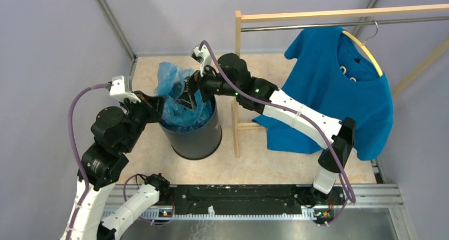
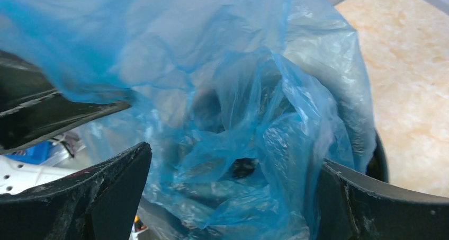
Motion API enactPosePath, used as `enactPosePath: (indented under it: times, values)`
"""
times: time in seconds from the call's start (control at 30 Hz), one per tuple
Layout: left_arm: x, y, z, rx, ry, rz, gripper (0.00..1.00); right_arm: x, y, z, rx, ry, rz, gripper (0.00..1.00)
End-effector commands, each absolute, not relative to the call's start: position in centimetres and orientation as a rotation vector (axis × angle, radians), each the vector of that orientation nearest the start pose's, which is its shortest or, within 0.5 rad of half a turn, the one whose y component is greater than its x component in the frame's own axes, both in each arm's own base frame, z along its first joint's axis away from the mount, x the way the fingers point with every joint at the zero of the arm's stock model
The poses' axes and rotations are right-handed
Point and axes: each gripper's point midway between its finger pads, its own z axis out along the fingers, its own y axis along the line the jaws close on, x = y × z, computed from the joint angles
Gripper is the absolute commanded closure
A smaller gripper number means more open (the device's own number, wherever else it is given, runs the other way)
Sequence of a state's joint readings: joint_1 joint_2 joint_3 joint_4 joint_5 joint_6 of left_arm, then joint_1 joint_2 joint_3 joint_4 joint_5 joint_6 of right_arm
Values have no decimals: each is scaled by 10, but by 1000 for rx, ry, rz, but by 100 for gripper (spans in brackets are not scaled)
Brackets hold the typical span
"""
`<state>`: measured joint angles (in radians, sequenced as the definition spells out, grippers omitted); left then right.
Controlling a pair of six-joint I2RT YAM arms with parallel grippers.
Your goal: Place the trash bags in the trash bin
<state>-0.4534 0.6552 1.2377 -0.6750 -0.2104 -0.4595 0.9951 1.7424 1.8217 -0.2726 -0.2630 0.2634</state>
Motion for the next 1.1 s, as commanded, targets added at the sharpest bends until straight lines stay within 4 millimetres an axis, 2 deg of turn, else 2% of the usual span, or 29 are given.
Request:
enactPosePath:
  times: [0.0,0.13,0.2,0.4,0.5,0.57,0.6,0.63,0.67,0.73,0.77,0.83,0.87,0.9,1.07]
  values:
    - [207,-85,412,-106,1669,-517,100,209,495,397,-929,1583,1224,1]
    - [203,-91,416,-66,1672,-546,100,190,503,390,-1010,1519,1154,1]
    - [202,-97,417,-44,1680,-574,100,187,504,384,-1029,1488,1125,1]
    - [206,-113,411,-46,1715,-660,100,199,508,382,-918,1434,1084,1]
    - [206,-118,411,-52,1712,-696,100,206,510,382,-809,1423,1044,1]
    - [207,-122,411,-45,1711,-713,100,219,510,379,-720,1448,991,1]
    - [204,-128,411,-17,1718,-746,98,223,509,378,-691,1459,977,6]
    - [203,-129,411,-9,1718,-751,91,226,509,378,-674,1465,968,13]
    - [202,-130,412,-3,1718,-753,79,227,508,377,-668,1467,967,24]
    - [200,-127,414,10,1706,-739,46,222,507,380,-673,1469,990,58]
    - [199,-124,417,18,1695,-723,34,219,505,379,-674,1484,1002,74]
    - [197,-118,422,24,1683,-683,16,211,499,376,-676,1526,1035,94]
    - [197,-117,425,37,1682,-672,8,207,495,373,-678,1546,1053,100]
    - [200,-118,424,51,1694,-658,2,201,490,365,-683,1575,1069,100]
    - [223,-122,417,30,1752,-610,2,180,475,350,-730,1660,1125,100]
